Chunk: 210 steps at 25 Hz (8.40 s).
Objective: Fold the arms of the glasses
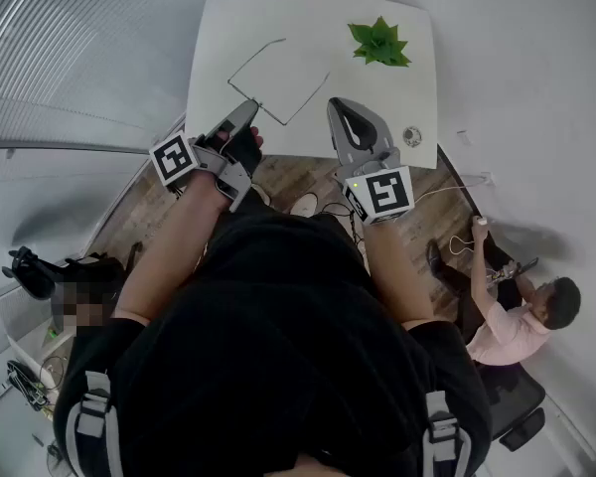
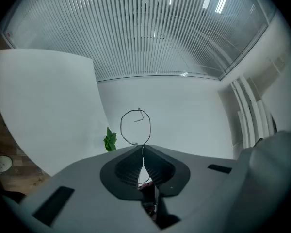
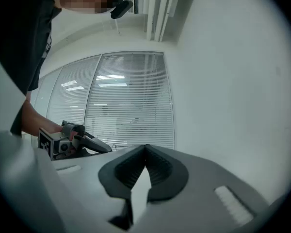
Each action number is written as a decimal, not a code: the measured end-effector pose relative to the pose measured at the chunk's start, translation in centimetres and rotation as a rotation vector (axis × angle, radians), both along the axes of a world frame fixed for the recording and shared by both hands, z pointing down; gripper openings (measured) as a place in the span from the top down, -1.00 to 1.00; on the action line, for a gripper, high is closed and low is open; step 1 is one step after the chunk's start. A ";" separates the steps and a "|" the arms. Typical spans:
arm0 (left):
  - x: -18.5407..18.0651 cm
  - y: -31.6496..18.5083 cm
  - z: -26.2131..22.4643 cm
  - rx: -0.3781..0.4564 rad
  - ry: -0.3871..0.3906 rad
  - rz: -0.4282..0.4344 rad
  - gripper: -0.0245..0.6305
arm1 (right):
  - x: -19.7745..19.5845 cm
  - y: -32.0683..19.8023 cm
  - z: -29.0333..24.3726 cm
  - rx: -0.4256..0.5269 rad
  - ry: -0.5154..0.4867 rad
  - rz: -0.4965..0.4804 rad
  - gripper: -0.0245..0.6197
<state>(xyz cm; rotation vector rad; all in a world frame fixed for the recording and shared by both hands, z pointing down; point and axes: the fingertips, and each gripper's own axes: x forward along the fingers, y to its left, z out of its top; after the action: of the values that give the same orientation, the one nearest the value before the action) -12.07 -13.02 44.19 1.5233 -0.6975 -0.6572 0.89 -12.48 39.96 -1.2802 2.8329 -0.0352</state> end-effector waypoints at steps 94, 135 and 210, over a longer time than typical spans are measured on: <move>6.2 4.6 1.9 -0.077 -0.063 0.392 0.88 | -1.1 -1.6 9.2 0.412 1.095 -0.095 0.80; 8.4 5.4 0.9 -0.064 -0.059 0.487 0.88 | -6.5 0.0 8.0 0.574 1.141 -0.274 0.79; 6.7 4.0 1.3 -0.081 -0.070 0.401 0.88 | 1.3 -3.3 6.4 0.392 1.010 -0.044 0.79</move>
<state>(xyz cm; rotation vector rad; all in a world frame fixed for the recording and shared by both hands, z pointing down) -5.39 -9.01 45.49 1.5574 -0.4440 -0.2714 2.22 -15.78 46.39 -1.3791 3.2813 1.4692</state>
